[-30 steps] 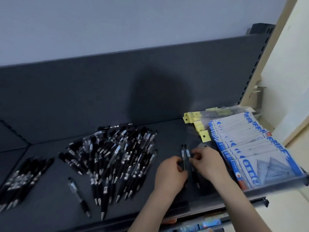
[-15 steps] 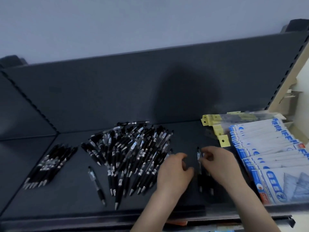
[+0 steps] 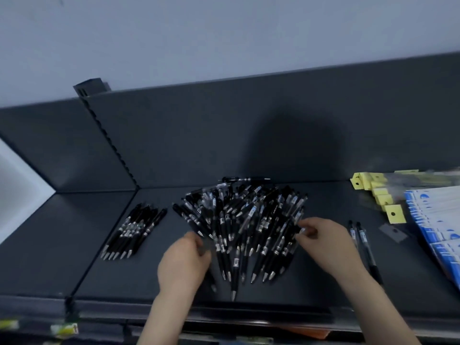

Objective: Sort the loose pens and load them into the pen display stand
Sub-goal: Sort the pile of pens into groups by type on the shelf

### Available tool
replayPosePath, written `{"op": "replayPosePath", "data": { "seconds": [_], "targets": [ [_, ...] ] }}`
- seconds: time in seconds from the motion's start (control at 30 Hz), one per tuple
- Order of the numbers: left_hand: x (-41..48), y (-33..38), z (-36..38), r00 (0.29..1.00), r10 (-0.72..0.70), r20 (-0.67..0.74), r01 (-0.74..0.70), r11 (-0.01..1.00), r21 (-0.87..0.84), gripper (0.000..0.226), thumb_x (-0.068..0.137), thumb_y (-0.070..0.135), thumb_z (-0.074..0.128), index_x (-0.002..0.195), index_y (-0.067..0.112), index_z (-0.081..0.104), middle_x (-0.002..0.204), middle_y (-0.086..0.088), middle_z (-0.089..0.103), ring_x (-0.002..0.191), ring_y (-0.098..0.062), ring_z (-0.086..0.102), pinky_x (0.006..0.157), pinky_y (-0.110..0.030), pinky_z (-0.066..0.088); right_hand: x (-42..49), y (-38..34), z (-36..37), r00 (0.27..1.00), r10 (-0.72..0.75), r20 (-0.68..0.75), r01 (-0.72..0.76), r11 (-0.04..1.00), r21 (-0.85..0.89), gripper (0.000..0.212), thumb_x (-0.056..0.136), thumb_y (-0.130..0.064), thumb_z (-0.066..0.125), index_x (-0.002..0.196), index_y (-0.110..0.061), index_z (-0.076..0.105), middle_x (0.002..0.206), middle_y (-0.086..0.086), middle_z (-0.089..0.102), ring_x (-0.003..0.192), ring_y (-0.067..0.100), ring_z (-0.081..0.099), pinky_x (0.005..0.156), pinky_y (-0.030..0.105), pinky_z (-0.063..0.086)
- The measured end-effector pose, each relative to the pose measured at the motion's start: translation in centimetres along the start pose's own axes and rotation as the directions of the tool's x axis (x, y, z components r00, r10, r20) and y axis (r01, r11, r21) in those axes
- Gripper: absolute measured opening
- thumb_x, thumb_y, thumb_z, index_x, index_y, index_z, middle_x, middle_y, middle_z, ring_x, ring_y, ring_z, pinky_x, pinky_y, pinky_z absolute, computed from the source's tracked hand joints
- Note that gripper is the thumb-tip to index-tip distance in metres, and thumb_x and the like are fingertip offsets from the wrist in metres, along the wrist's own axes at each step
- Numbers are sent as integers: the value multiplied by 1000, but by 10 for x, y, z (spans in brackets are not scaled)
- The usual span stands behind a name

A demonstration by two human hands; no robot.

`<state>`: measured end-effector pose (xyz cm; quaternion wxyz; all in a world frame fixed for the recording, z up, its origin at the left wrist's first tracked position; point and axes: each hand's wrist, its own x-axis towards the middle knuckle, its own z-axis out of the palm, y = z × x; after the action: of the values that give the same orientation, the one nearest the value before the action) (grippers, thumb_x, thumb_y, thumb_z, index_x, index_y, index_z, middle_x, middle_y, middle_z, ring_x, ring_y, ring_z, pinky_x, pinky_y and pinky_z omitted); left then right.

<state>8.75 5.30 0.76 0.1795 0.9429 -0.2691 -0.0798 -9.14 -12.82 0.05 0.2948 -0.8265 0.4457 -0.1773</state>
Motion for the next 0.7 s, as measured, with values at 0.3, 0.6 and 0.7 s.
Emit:
{"op": "replayPosePath", "data": {
  "seconds": [0.3, 0.6, 0.7],
  "targets": [
    [15, -16, -1, 984, 44, 173, -55, 997, 61, 22, 83, 32, 63, 95, 21, 49, 88, 3, 61, 79, -20, 59, 59, -28, 44, -16, -17, 24, 986, 164, -28, -166, 977, -137, 43, 84, -26, 65, 127, -22, 57, 81, -9, 60, 91, 21, 63, 68, 27, 44],
    [24, -29, -27, 977, 208, 56, -198, 968, -153, 21, 84, 27, 62, 98, 25, 45, 79, 10, 58, 69, -9, 57, 54, -29, 46, -24, -38, 36, 946, 325, -15, -316, 906, -283, 46, 86, -25, 58, 129, -20, 46, 100, 6, 65, 91, 29, 63, 63, 33, 49],
    [22, -28, -33, 964, 265, 26, -254, 943, -216, 25, 85, 27, 63, 104, 28, 46, 77, 9, 59, 69, -6, 56, 54, -27, 44, -21, -46, 32, 920, 390, 21, -363, 874, -323, 50, 82, -22, 59, 130, -20, 44, 110, 7, 63, 98, 29, 61, 69, 34, 50]
  ]
}}
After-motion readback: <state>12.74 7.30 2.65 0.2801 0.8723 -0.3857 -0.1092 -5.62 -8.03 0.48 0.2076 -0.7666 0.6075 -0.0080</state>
